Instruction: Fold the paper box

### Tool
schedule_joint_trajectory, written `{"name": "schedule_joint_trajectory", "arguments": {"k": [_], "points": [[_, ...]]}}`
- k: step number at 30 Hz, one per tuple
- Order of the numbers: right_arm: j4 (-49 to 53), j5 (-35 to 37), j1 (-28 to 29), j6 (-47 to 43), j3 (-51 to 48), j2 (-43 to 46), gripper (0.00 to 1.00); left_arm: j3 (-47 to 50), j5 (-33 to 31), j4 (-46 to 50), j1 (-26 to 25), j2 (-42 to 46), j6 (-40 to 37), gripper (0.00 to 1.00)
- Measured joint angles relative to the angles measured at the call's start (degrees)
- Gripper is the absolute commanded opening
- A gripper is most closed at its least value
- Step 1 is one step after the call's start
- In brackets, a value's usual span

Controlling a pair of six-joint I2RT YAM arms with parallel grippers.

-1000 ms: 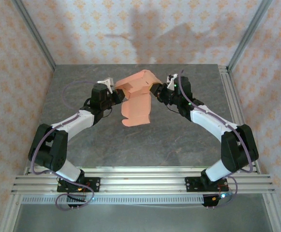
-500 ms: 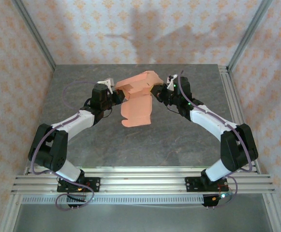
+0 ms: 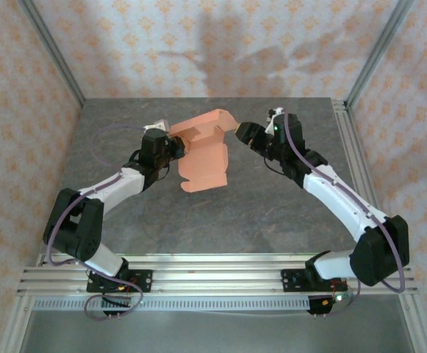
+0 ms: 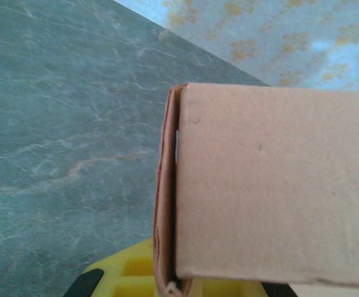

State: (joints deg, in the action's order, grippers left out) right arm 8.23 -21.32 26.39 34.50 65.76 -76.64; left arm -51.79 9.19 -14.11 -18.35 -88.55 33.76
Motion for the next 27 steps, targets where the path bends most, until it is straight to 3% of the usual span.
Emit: {"name": "schedule_joint_trajectory", "arguments": {"k": [5,11,18,27], "points": [[10.2,7.8,6.2,-6.9,12.8,-1.8,0.59,0.0,-7.1,0.3,-3.0,0.0,-1.2,0.0],[18.0,15.9,13.1,-13.5,28.0,-10.2,0.59,0.8,-11.4,0.3,-3.7,0.1,-1.3,0.0],[25.0,19.0,14.3,-15.3,37.4,-22.1,0.55,2.3,-12.7,0.3,-3.7,1.4,-2.1,0.0],[30.1,17.7,14.3,-16.2,44.1,-30.4,0.51,2.4,-12.7,0.3,-3.7,1.9,-4.3,0.0]]}}
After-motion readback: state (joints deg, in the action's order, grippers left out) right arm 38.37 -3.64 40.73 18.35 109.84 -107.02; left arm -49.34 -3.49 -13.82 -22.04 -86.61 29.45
